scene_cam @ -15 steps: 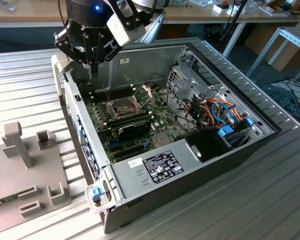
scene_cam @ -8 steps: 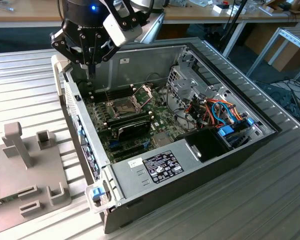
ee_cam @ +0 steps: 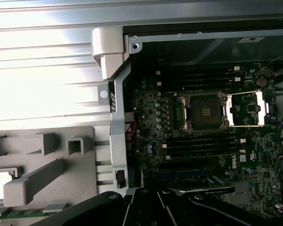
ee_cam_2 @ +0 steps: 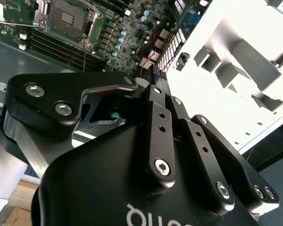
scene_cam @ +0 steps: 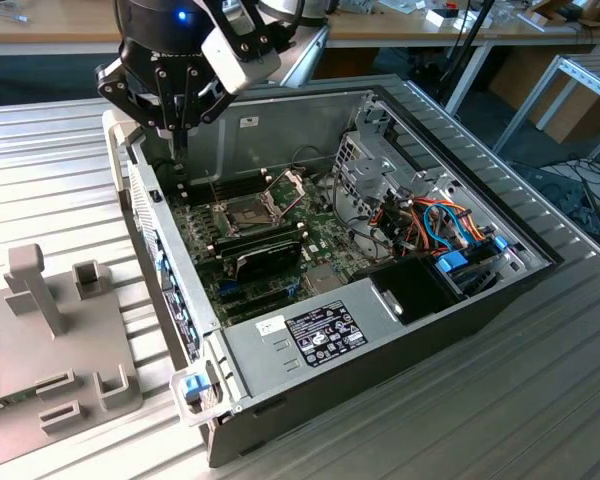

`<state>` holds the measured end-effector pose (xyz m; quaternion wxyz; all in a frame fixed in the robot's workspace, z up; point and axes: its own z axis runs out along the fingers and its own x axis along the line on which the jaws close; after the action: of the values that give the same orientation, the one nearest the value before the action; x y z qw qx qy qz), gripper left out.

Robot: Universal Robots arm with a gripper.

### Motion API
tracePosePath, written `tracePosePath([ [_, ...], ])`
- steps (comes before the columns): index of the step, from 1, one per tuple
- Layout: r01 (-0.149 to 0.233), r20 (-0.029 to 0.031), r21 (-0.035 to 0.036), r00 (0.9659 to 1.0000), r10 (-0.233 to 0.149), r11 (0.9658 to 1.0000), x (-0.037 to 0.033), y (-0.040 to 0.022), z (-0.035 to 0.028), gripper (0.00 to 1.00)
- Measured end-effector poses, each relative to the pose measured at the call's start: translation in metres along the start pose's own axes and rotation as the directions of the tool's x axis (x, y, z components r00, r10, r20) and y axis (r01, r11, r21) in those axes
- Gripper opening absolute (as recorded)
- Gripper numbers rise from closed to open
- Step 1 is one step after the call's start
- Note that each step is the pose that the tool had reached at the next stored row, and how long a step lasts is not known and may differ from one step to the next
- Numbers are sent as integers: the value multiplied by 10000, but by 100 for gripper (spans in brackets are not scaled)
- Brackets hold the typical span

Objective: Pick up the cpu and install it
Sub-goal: 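Reach for the cpu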

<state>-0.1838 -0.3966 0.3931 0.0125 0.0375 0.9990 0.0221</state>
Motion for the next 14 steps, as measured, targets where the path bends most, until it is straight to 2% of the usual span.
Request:
tracePosePath([
  [14,0,0,1,10000,0,10000,31,-2,-1,11],
])
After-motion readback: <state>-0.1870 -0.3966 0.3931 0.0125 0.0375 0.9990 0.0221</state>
